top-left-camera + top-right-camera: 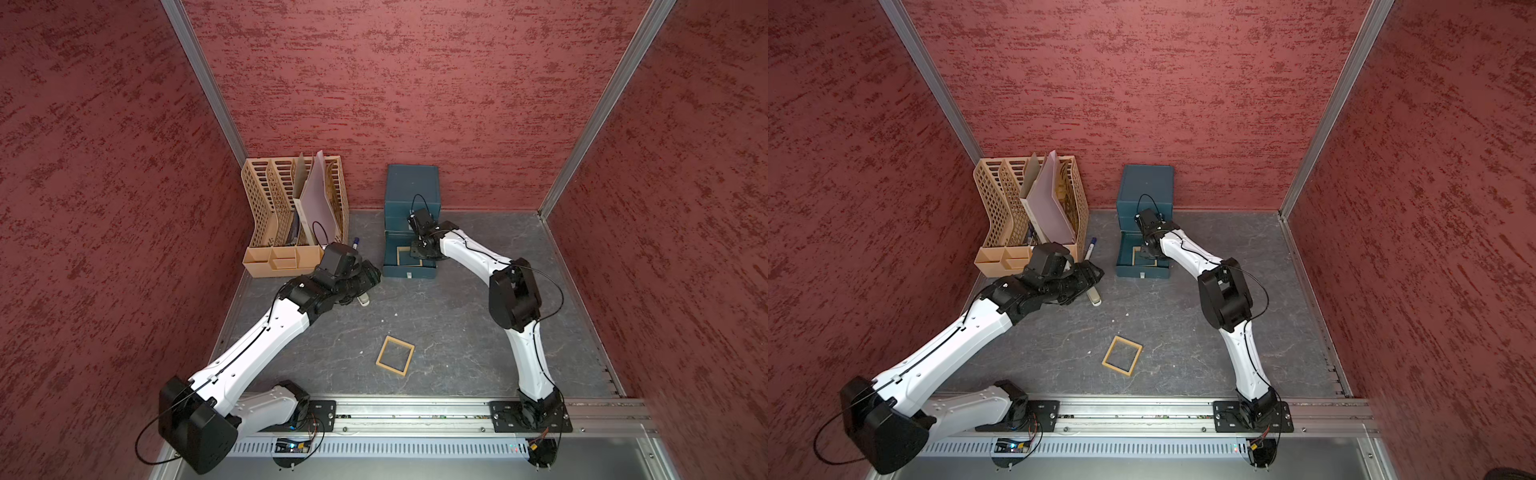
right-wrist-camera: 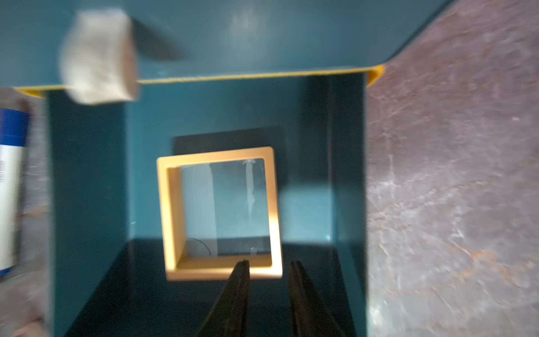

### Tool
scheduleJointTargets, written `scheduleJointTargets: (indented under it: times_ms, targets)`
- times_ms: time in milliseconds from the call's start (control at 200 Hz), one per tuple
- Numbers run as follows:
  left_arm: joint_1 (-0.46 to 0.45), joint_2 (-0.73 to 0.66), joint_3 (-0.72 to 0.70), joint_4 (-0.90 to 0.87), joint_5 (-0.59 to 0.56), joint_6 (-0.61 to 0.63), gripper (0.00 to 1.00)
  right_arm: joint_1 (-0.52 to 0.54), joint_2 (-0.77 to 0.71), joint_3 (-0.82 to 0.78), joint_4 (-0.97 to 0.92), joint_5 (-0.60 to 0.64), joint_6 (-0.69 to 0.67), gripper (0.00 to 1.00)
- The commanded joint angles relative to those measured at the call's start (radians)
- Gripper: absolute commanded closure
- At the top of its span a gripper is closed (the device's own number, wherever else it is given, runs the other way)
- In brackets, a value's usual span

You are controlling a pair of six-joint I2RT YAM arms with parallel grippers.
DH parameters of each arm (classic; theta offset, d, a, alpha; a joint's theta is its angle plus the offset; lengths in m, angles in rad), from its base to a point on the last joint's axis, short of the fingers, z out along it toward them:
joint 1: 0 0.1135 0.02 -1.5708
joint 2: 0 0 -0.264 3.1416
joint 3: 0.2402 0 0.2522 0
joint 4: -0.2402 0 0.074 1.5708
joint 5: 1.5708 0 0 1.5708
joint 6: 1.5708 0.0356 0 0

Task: Place the brooch boxes into the drawer by color
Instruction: Place the brooch box in the drawer, then pick up the brooch box from the center of the board.

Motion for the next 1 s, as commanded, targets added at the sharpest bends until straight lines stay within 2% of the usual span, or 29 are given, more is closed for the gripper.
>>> scheduleJointTargets:
  times_ms: [0,220,306,436,591,746,997]
  targets:
    - [-0.007,-0.011,-0.012,0.009,-0.025,0.005,0.23,0.02,-0.157,-0.055,0.1,-0.026,0.001,0.69]
    - [-0.002,-0.024,-0.063,0.022,-0.028,0.003,0.23,0.098,-0.358,-0.318,0.213,-0.152,-0.104,0.64]
    - [0.002,-0.038,-0.087,0.031,-0.029,0.001,0.23,0.139,-0.435,-0.439,0.256,-0.26,-0.188,0.64]
    - [0.013,-0.053,-0.115,0.031,-0.028,-0.006,0.23,0.229,-0.499,-0.543,0.182,-0.3,-0.312,0.62]
    - [0.033,-0.095,-0.139,-0.005,-0.063,-0.028,0.23,0.302,-0.525,-0.653,0.135,-0.327,-0.348,0.61]
    - [0.073,-0.154,-0.179,-0.031,-0.069,-0.055,0.23,0.386,-0.484,-0.638,0.066,-0.281,-0.405,0.61]
    - [0.105,-0.231,-0.197,-0.069,-0.073,-0.06,0.23,0.439,-0.384,-0.58,-0.072,-0.204,-0.43,0.62]
